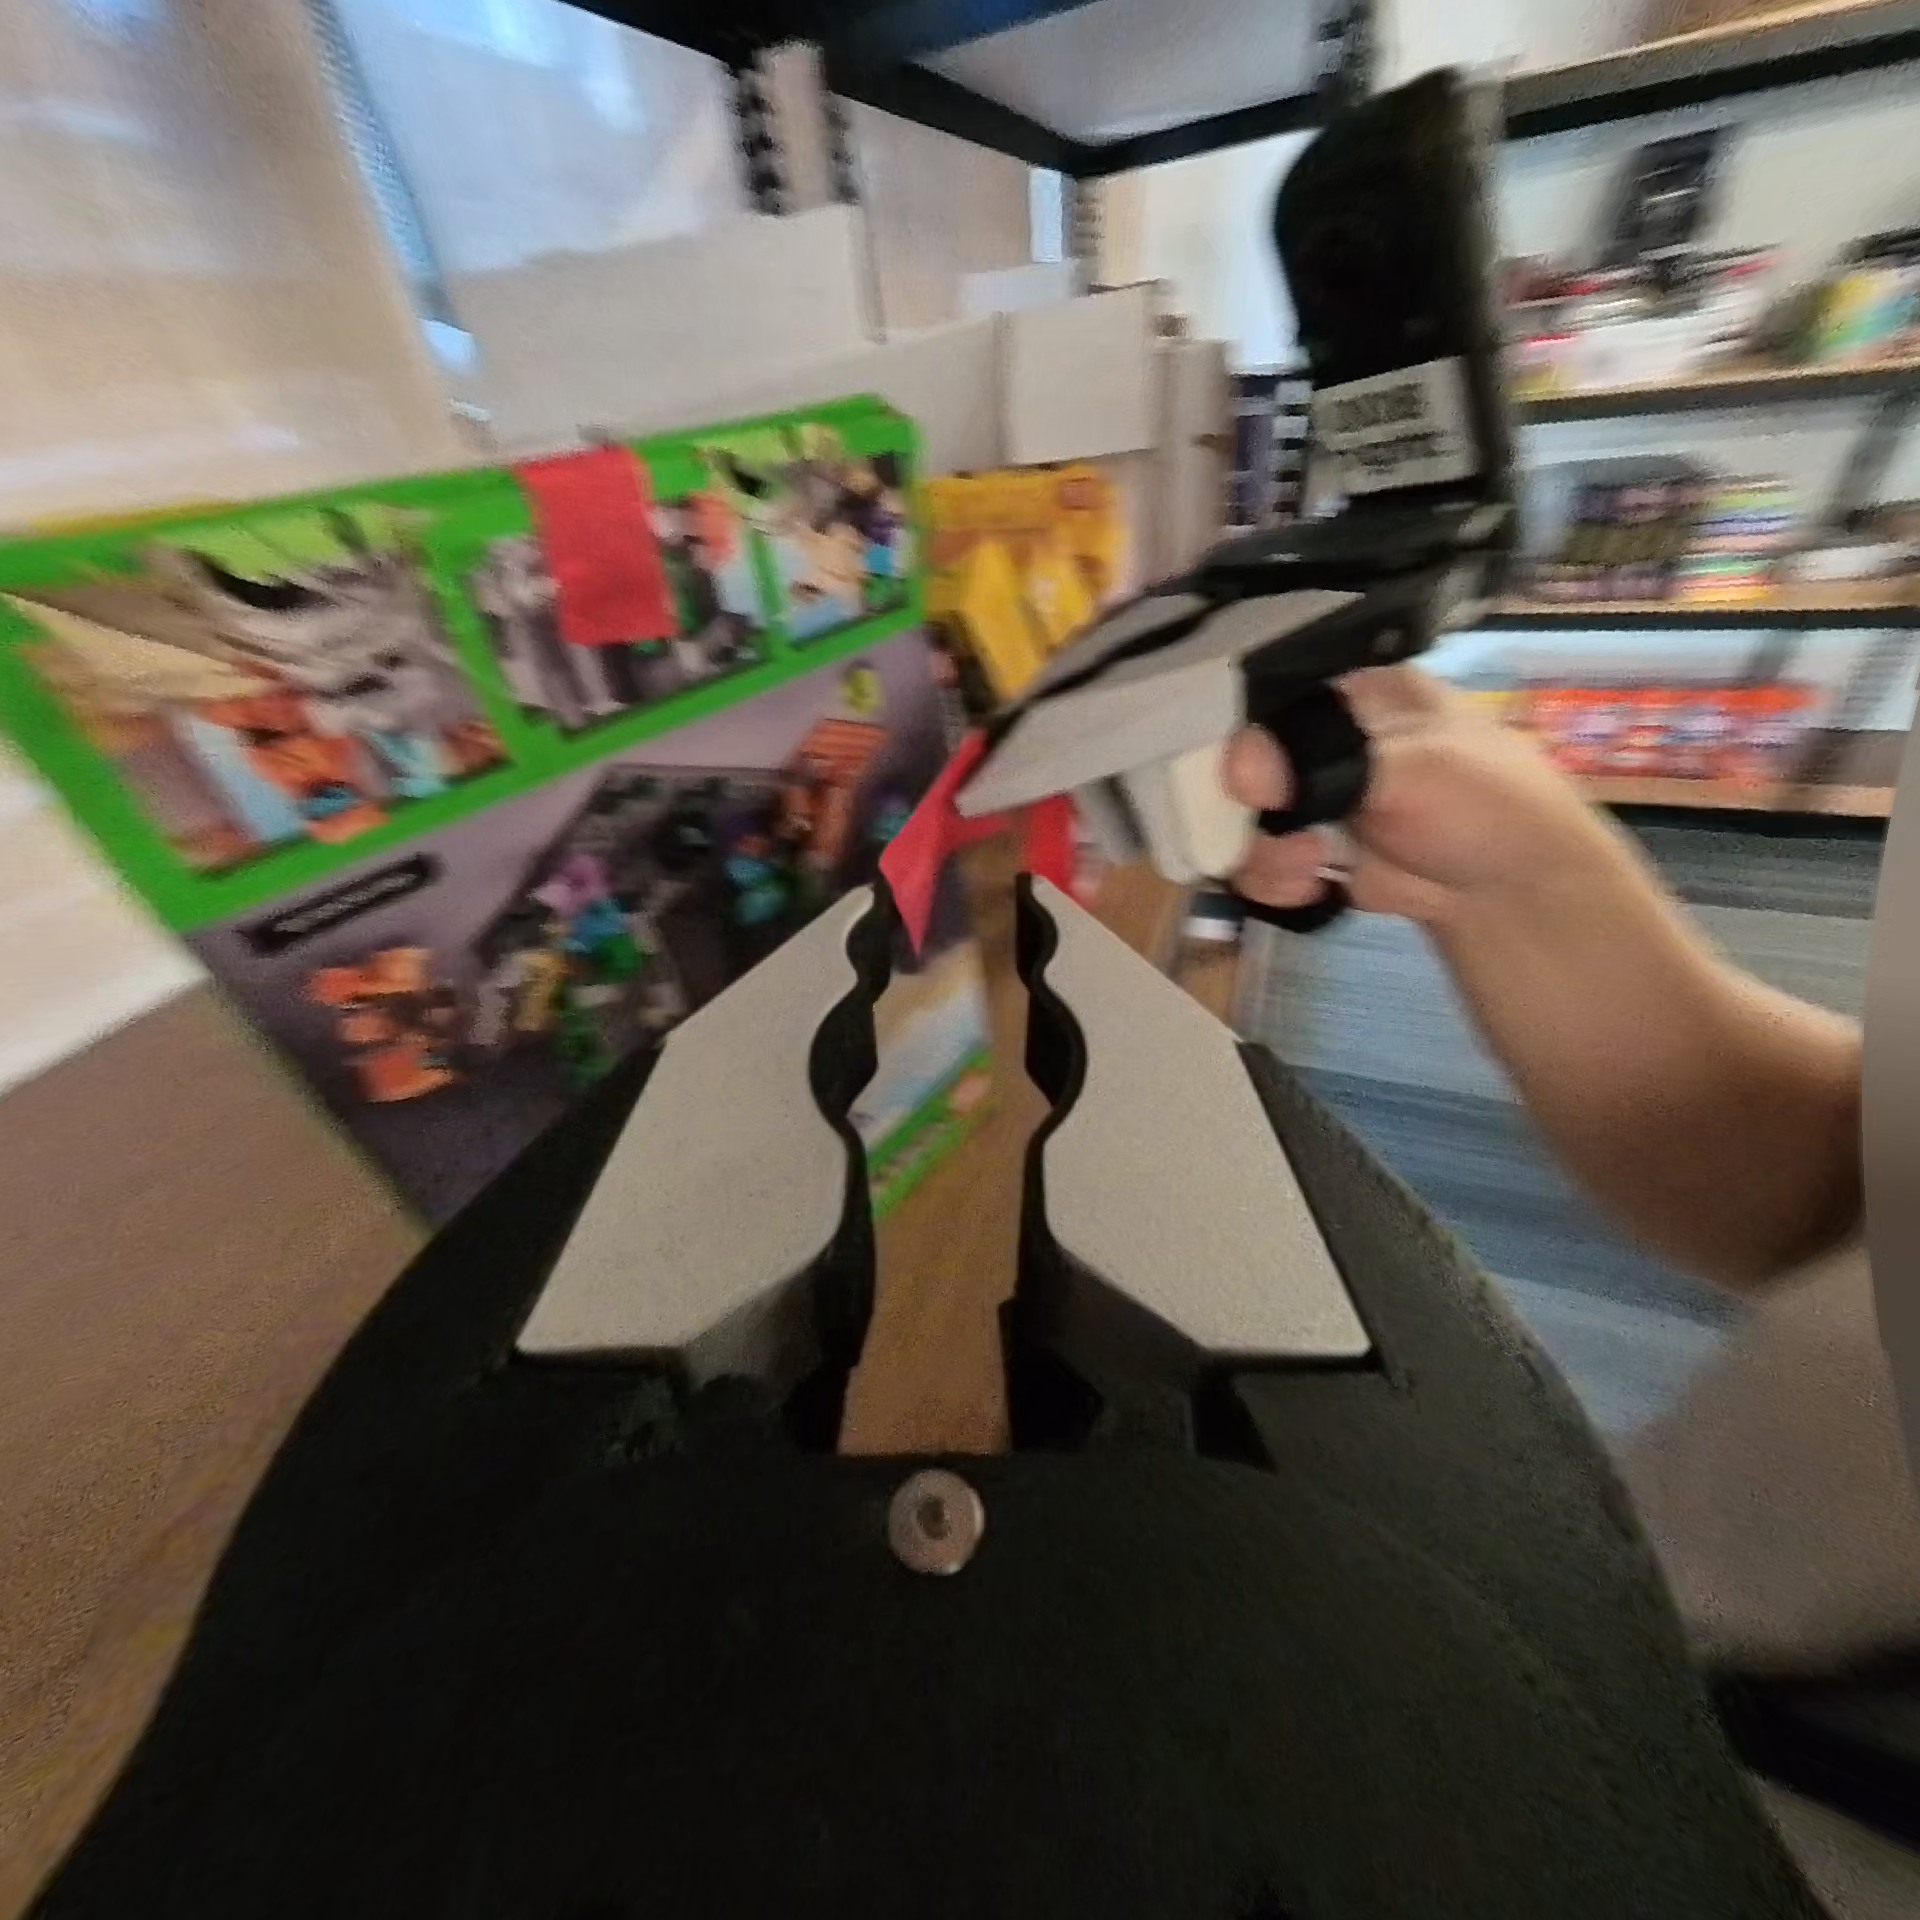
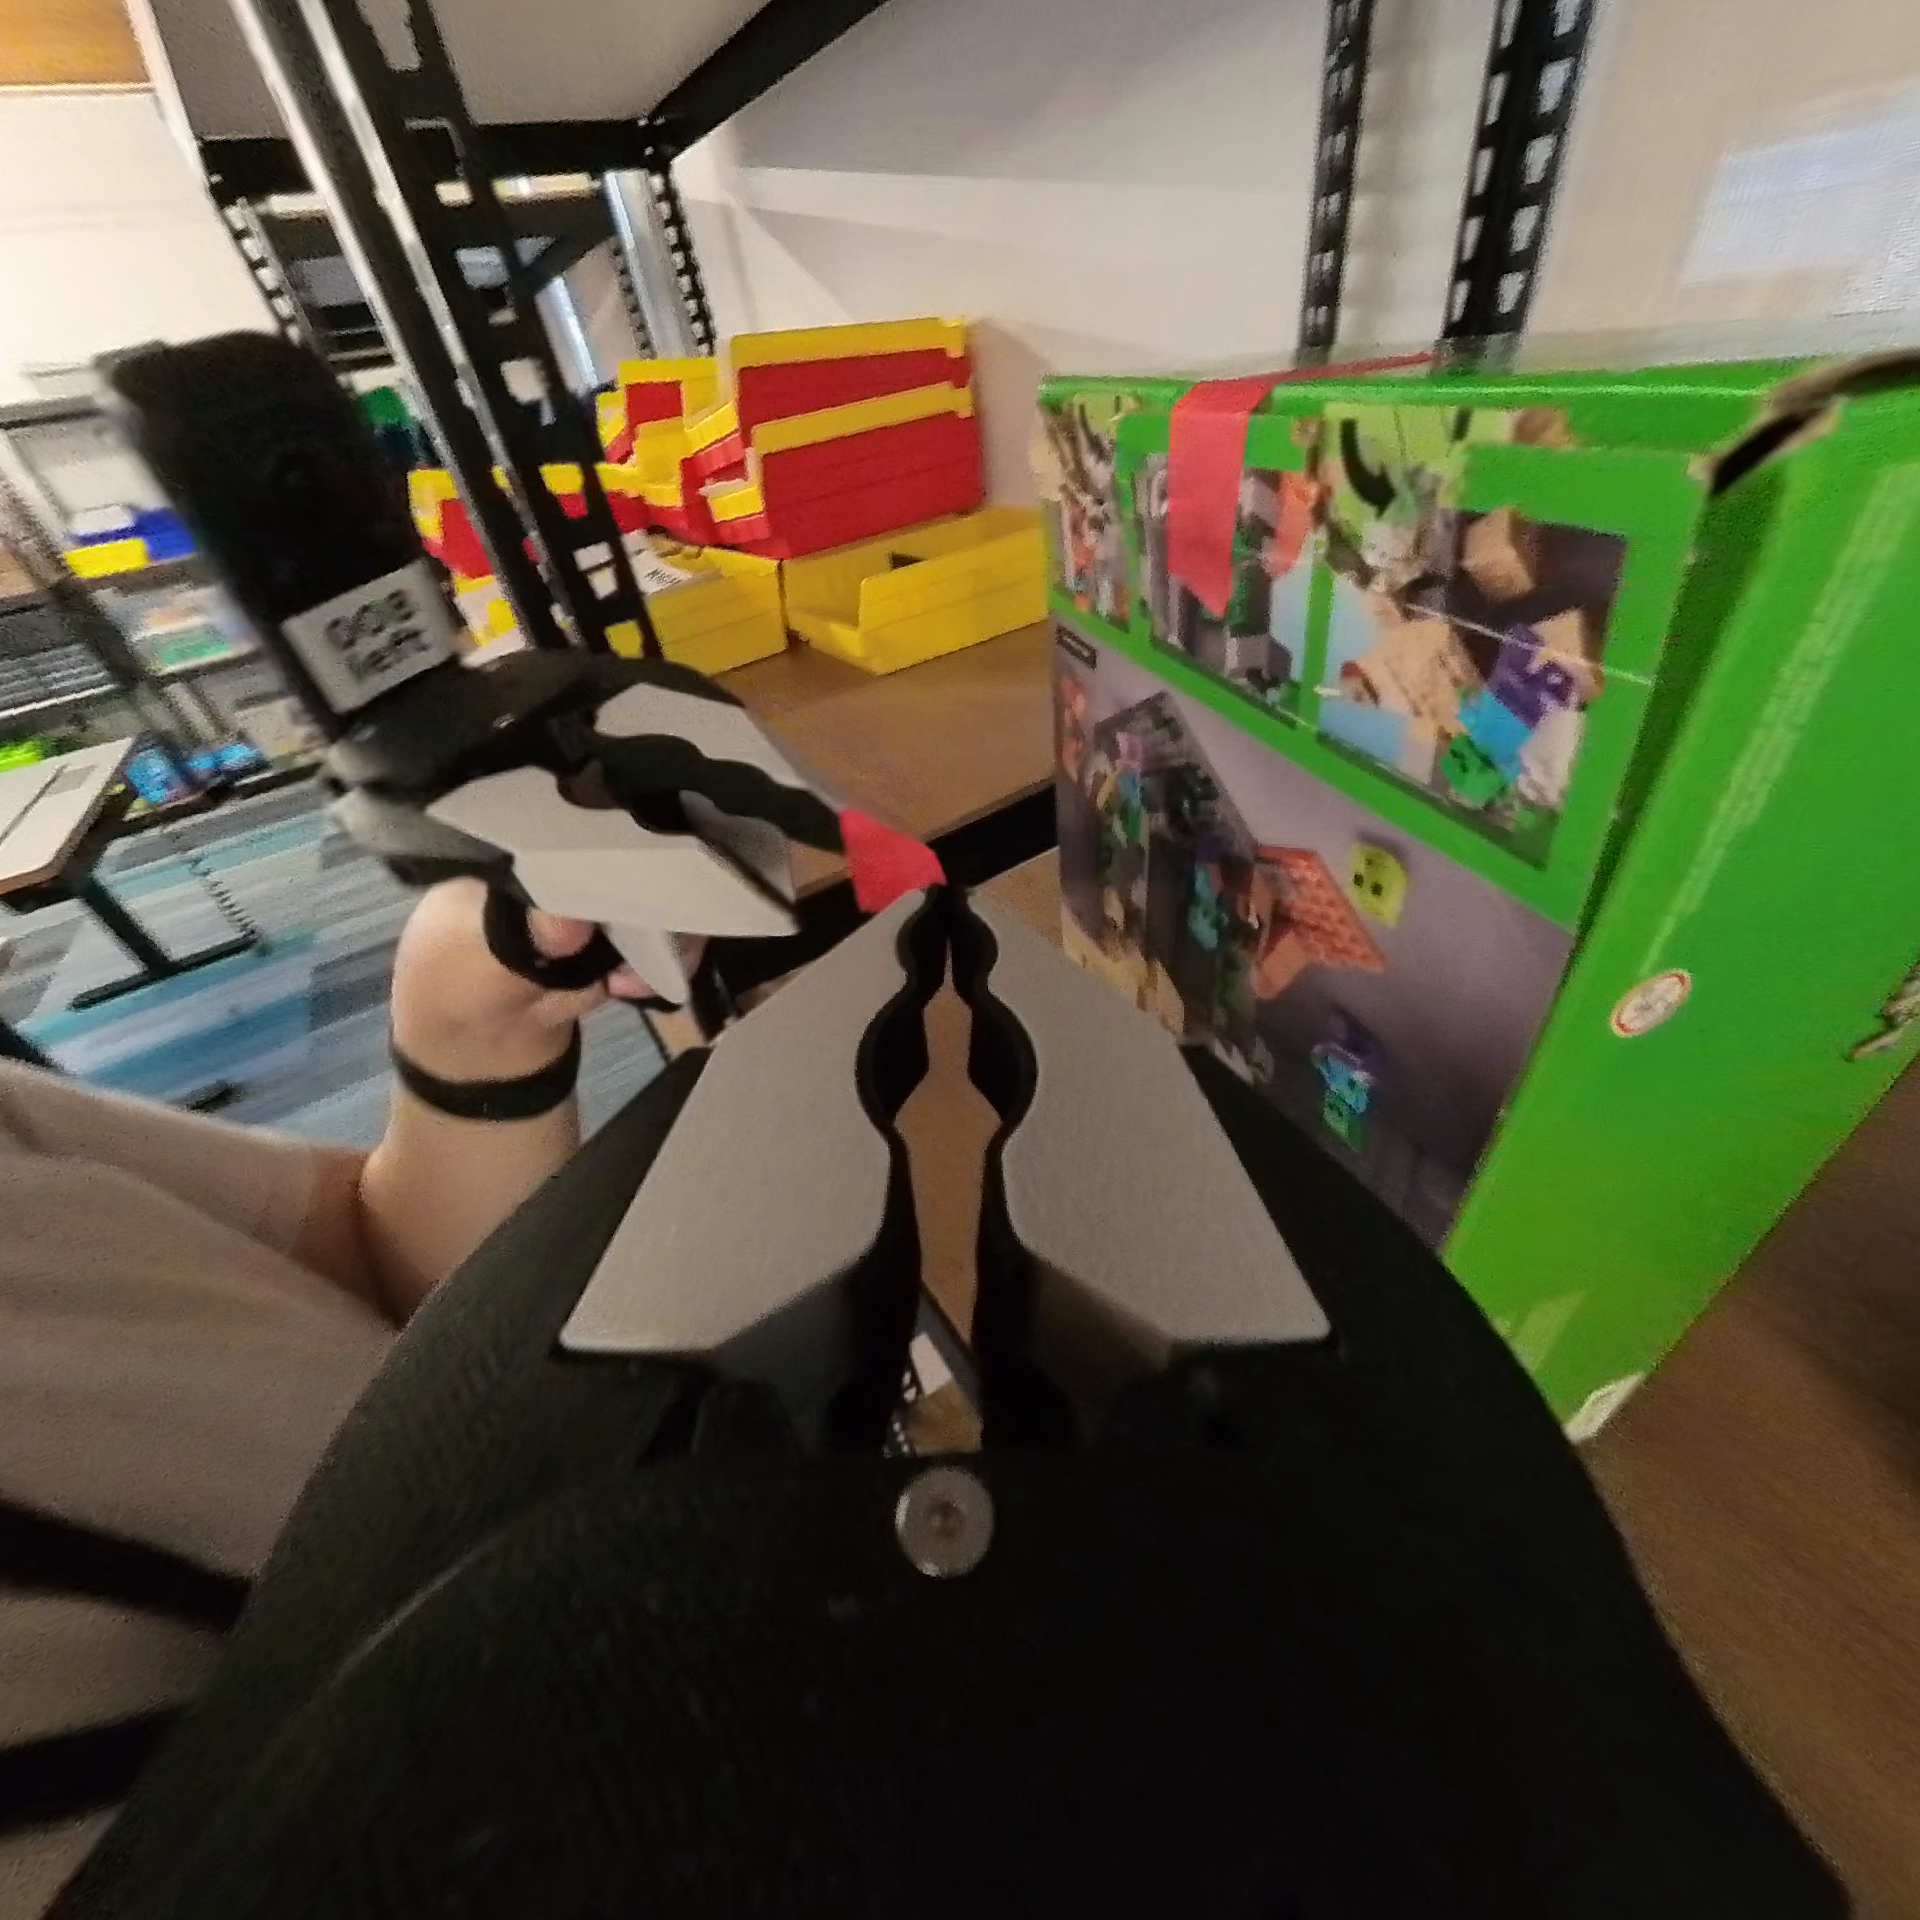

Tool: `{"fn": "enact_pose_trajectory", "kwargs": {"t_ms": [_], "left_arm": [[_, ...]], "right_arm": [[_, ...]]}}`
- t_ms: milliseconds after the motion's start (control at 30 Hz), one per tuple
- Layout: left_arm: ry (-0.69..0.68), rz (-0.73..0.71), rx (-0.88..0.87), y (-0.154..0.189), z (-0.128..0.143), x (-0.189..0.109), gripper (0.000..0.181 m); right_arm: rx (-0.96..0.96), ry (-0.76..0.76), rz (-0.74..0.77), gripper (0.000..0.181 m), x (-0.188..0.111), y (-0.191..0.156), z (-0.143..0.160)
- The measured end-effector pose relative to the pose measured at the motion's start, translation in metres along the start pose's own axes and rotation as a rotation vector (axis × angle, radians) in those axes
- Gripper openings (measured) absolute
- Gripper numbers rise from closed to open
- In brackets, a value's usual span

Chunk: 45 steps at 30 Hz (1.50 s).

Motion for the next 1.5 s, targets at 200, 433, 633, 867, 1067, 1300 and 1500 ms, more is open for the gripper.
{"fn": "enact_pose_trajectory", "kwargs": {"t_ms": [200,433,633,867,1067,1300,1500], "left_arm": [[0.028,0.524,-0.303,0.039,-0.005,-0.012,0.021],[0.083,0.509,-0.397,0.038,-0.006,-0.009,0.011],[0.103,0.078,-0.073,0.029,-0.006,0.008,0.015],[0.157,-0.227,0.094,0.013,-0.022,-0.004,0.008],[0.109,-0.145,-0.045,0.003,-0.017,0.006,0.013],[0.113,-0.156,-0.054,-0.011,-0.015,0.005,0.000],[0.105,-0.192,-0.055,-0.026,-0.012,0.004,0.000]], "right_arm": [[0.145,-0.011,-0.446,0.000,-0.032,-0.015,0.002],[0.134,0.141,-0.472,0.000,-0.067,0.005,-0.008],[0.155,0.141,-0.288,0.000,-0.047,0.021,-0.006],[0.129,0.229,-0.204,0.000,-0.022,0.023,-0.009],[0.130,0.217,-0.235,0.000,-0.004,0.017,-0.010],[0.147,0.209,-0.236,0.000,0.010,0.016,-0.007],[0.173,0.211,-0.202,0.000,0.023,0.019,-0.004]]}}
Point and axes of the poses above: each gripper's, where its closed fingertips meet, x out along the fingers, z out of its underside, y = z × x across the jaws, the point moved 5 cm from there along -x, back along the fingers, and after that the axes turned 4 degrees about -x, right-handed, at the moved point
